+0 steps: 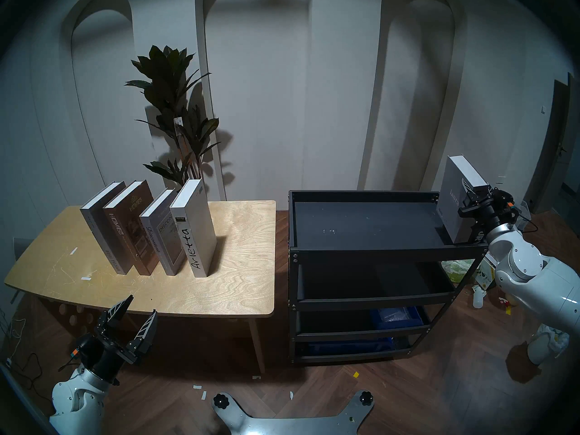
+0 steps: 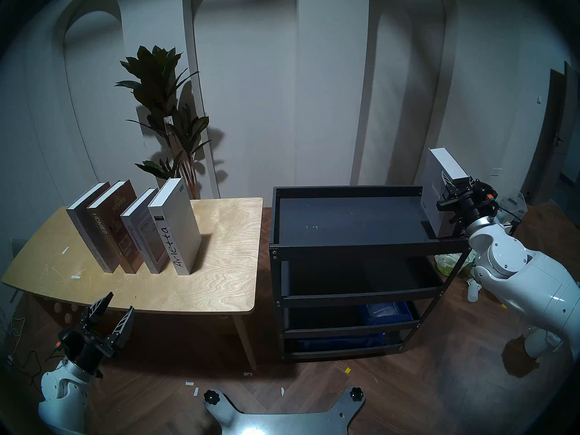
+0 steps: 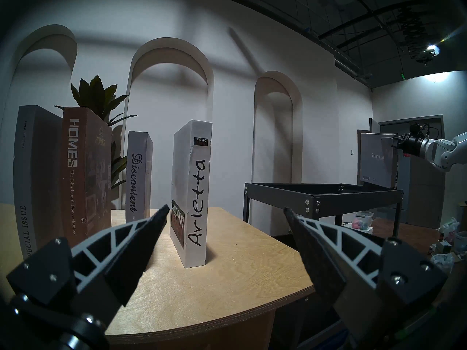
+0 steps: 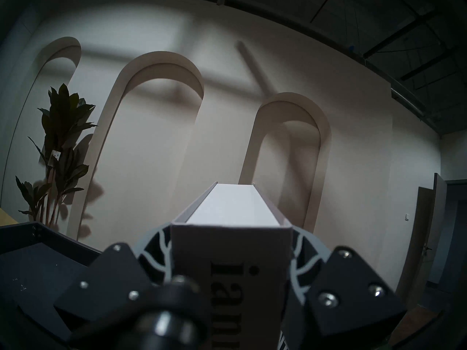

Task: Move the books from the display table onto the shelf, standing them upright with spines facing out and tallest at one end

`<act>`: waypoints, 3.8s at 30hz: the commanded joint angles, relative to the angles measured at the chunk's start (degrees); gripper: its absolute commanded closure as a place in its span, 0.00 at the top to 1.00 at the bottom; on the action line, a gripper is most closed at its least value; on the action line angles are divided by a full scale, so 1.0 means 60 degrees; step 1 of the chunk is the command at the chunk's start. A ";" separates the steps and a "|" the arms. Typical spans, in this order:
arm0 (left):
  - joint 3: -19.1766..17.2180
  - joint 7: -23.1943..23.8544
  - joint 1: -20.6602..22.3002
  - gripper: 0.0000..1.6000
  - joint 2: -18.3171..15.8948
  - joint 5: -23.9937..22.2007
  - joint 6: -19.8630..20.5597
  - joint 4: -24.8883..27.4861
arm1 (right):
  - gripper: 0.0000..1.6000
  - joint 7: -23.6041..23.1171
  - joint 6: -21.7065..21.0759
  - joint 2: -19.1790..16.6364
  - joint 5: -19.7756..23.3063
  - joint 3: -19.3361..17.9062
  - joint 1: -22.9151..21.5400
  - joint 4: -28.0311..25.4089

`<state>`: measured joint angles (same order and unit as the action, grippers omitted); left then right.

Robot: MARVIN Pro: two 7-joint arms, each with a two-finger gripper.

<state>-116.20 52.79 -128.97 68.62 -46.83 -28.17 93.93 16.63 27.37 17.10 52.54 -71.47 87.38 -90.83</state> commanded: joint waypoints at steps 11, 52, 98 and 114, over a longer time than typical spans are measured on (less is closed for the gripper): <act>-0.0007 -0.0002 0.0034 1.00 -0.0014 -0.0015 -0.0023 0.0127 | 0.00 -0.2159 -0.2529 0.0392 0.1449 -0.0785 -0.1943 0.0526; -0.0007 -0.0041 0.0011 1.00 -0.0014 -0.0004 -0.0020 0.0164 | 0.00 -0.2968 -0.1176 0.1655 0.0513 -0.0830 -0.1599 0.2412; -0.0004 -0.0048 0.0007 1.00 -0.0017 -0.0005 -0.0021 0.0166 | 0.44 -0.2968 -0.0906 0.1792 0.0889 -0.0787 -0.1261 0.3247; -0.0003 -0.0049 0.0008 1.00 -0.0019 -0.0006 -0.0022 0.0165 | 1.00 -0.2661 -0.1033 0.1837 0.0595 -0.0638 -0.1410 0.2859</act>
<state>-116.16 52.37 -128.95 68.57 -46.86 -28.17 94.09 0.28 21.34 28.43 56.44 -74.92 80.13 -71.62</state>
